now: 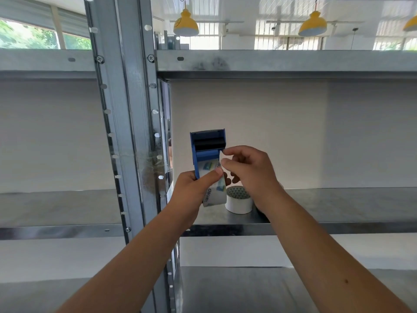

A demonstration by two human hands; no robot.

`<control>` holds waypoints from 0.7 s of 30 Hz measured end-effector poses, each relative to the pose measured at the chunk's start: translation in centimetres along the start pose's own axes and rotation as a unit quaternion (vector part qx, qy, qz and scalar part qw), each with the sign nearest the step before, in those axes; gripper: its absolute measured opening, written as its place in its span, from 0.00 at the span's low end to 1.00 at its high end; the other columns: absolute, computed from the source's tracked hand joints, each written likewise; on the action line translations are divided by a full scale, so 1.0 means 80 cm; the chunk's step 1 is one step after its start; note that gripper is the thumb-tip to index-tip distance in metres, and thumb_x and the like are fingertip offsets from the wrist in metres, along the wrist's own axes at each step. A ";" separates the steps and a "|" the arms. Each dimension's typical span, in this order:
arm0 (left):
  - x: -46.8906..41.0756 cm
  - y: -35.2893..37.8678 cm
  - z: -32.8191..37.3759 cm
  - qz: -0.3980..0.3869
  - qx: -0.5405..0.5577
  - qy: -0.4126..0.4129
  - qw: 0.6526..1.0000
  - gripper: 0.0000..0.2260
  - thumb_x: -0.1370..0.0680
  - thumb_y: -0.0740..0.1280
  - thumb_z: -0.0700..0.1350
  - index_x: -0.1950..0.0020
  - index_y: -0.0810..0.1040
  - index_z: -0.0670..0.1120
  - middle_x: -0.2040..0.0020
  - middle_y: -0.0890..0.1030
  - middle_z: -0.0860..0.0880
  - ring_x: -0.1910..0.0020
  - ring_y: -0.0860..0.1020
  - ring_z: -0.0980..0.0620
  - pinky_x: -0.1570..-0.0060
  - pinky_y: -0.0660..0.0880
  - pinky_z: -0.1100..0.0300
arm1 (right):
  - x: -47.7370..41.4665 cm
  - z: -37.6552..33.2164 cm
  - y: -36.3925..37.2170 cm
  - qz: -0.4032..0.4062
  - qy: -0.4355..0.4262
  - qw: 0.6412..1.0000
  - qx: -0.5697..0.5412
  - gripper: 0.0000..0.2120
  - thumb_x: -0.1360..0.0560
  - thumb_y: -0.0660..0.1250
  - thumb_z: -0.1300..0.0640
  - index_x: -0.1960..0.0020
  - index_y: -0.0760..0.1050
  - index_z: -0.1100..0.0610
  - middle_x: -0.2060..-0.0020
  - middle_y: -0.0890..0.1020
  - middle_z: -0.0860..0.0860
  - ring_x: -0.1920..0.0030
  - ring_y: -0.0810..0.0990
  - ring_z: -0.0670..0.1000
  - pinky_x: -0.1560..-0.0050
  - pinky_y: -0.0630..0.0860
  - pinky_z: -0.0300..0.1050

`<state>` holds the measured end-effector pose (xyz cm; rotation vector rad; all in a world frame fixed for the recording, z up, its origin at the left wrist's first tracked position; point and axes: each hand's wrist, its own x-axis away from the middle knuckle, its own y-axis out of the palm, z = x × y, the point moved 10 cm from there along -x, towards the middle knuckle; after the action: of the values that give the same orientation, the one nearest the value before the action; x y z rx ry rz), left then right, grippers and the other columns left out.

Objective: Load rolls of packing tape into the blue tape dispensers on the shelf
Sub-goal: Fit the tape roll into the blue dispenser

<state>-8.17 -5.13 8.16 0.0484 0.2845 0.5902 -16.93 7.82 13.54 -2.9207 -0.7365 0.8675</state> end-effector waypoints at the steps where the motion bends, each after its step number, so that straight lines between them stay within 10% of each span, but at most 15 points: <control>1: 0.000 0.000 0.000 0.000 -0.009 0.001 1.000 0.07 0.21 0.73 0.48 0.57 0.82 0.48 0.67 0.86 0.53 0.61 0.85 0.49 0.57 0.80 0.56 | -0.004 -0.002 0.007 -0.015 0.006 1.000 0.021 0.08 0.25 0.75 0.61 0.46 0.85 0.54 0.63 0.80 0.51 0.62 0.81 0.50 0.61 0.83 0.48; 6: -0.001 0.000 0.002 -0.002 -0.033 -0.001 0.999 0.07 0.21 0.73 0.45 0.59 0.80 0.48 0.73 0.83 0.57 0.75 0.81 0.63 0.69 0.78 0.65 | -0.020 -0.004 0.024 -0.033 0.050 0.998 0.033 0.07 0.27 0.75 0.64 0.57 0.85 0.52 0.63 0.84 0.50 0.70 0.81 0.44 0.74 0.74 0.37; 12: 0.003 -0.009 0.007 0.027 -0.081 0.009 0.996 0.13 0.23 0.75 0.49 0.62 0.78 0.44 0.63 0.79 0.42 0.64 0.77 0.47 0.72 0.74 0.66 | -0.024 -0.004 0.023 0.015 -0.014 0.994 0.110 0.08 0.24 0.72 0.64 0.58 0.85 0.53 0.67 0.81 0.45 0.68 0.78 0.39 0.66 0.71 0.33; 16: 0.009 -0.005 -0.001 0.027 -0.096 -0.028 0.995 0.29 0.41 0.78 0.64 0.51 0.77 0.46 0.54 0.78 0.46 0.59 0.76 0.45 0.58 0.74 0.51 | -0.023 -0.001 0.014 0.056 -0.047 0.989 0.126 0.10 0.23 0.70 0.65 0.57 0.84 0.52 0.64 0.82 0.42 0.61 0.80 0.40 0.60 0.73 0.32; 21: 0.015 0.000 -0.023 -0.005 -0.076 -0.095 0.993 0.25 0.34 0.82 0.51 0.51 0.75 0.39 0.51 0.83 0.31 0.51 0.84 0.34 0.50 0.80 0.42 | -0.028 -0.002 0.008 0.082 -0.078 0.981 0.160 0.10 0.22 0.69 0.63 0.58 0.82 0.51 0.63 0.81 0.40 0.60 0.80 0.40 0.58 0.73 0.34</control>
<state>-7.73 -4.55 6.08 -0.0430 0.0540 0.5915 -18.23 6.26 14.73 -2.6746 -0.3241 1.1218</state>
